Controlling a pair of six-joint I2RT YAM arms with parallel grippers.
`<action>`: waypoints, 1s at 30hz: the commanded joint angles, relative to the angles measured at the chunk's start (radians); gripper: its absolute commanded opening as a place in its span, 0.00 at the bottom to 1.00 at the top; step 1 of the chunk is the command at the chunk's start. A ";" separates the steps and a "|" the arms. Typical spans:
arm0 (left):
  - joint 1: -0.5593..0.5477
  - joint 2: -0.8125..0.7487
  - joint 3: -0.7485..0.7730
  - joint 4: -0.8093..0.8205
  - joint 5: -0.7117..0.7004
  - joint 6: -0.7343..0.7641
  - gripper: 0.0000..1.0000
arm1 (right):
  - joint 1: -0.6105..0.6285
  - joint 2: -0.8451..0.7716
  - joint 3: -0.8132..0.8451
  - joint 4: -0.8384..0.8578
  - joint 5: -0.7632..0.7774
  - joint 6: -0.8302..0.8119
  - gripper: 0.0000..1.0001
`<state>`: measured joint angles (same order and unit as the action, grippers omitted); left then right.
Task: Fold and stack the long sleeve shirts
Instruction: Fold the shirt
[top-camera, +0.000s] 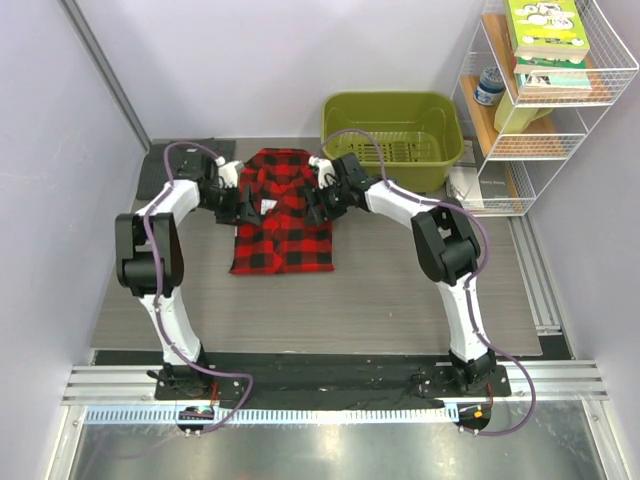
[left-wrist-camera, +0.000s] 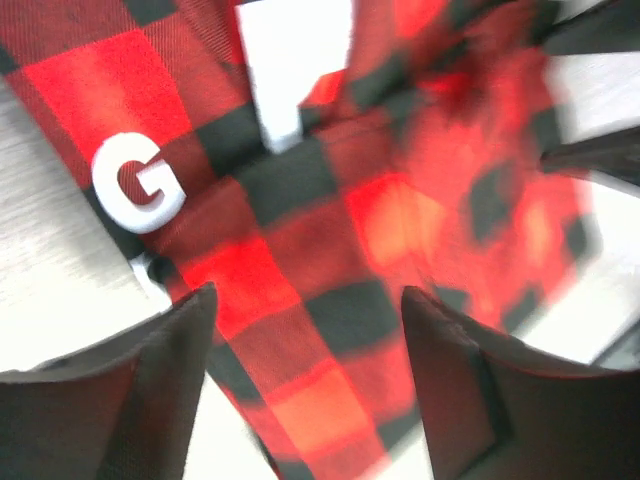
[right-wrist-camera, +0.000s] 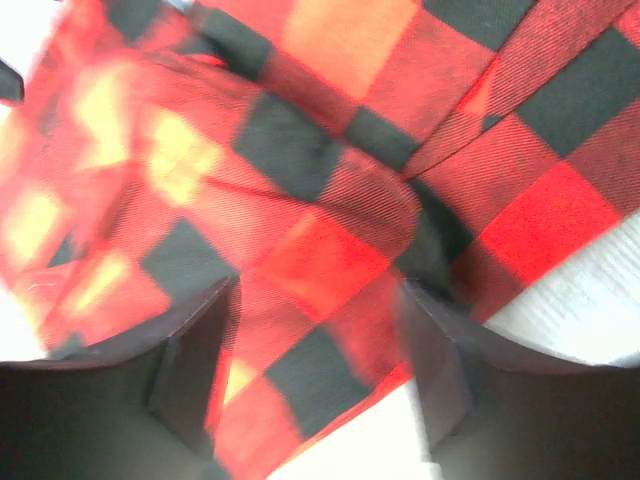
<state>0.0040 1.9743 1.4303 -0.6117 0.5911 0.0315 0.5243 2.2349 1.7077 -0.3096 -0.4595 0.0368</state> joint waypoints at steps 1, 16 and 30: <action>0.031 -0.276 -0.060 -0.028 0.223 0.031 0.85 | -0.006 -0.265 -0.069 0.044 -0.131 0.173 0.89; -0.038 -0.491 -0.607 0.537 0.564 -0.700 1.00 | 0.052 -0.301 -0.451 0.538 -0.416 0.880 1.00; -0.026 -0.218 -0.639 0.546 0.506 -0.526 1.00 | 0.052 -0.114 -0.488 0.532 -0.464 0.853 1.00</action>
<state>-0.0380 1.6527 0.7982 -0.0647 1.1046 -0.5983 0.5804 2.0548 1.2358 0.2649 -0.9131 0.9844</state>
